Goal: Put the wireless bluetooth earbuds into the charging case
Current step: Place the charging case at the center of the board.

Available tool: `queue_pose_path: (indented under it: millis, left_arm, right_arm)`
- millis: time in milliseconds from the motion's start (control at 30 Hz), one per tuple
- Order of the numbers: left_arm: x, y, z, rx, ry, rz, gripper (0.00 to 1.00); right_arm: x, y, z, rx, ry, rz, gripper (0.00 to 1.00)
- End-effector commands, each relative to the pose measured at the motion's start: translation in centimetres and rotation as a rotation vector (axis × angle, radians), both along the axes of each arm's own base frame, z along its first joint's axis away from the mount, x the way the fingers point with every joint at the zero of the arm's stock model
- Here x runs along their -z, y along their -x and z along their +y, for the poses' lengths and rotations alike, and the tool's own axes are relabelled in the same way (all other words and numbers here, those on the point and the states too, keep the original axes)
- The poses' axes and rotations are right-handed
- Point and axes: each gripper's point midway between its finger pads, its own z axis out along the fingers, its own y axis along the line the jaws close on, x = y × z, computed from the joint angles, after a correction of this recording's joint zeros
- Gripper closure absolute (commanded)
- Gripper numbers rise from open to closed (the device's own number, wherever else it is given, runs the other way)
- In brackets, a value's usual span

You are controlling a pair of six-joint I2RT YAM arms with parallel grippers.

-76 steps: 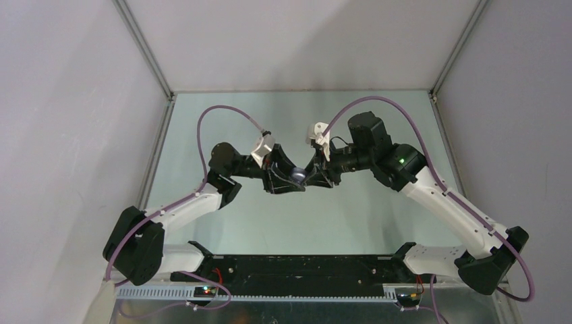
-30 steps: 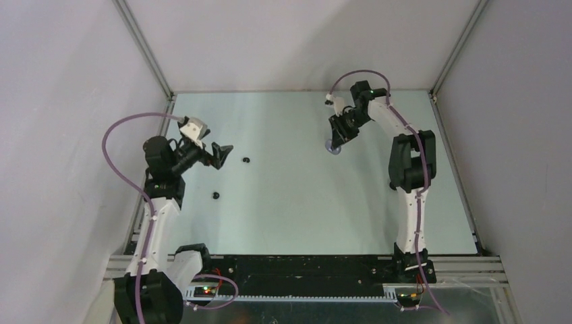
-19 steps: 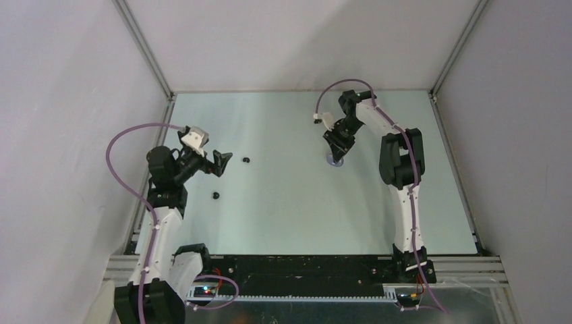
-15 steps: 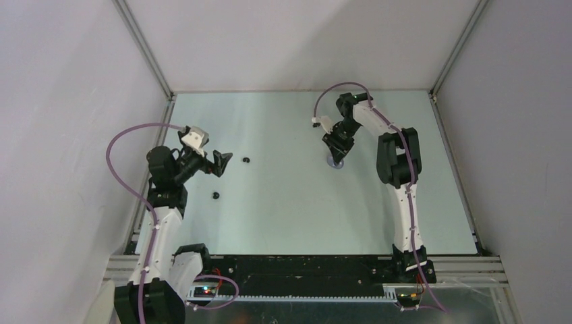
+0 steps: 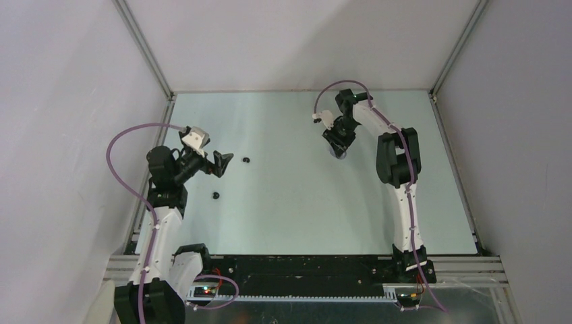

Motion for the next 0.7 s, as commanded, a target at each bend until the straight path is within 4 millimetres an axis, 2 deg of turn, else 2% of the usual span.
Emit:
queue_pose_path:
  millis: [0,133,333,667]
  left_arm:
    - [-0.6,0.0,0.0,0.015,-0.017,-0.041,0.01]
    - [-0.6,0.0,-0.1,0.019,-0.015,-0.039,0.01]
    - [-0.5,0.0,-0.1,0.024,-0.013,-0.038,0.01]
    - [-0.5,0.1,-0.2,0.028,-0.011,-0.036,0.01]
  right_arm:
    - [-0.8,-5.1,-1.2,0.062,0.076,-0.203,0.57]
    - [-1.4,-6.3,-1.6,0.102,0.090,-0.254,0.55]
    - [-2.3,-6.8,-1.6,0.123,0.078,-0.277,0.52]
    - [-5.7,-7.6,-1.9,0.154,0.055,-0.358,0.47]
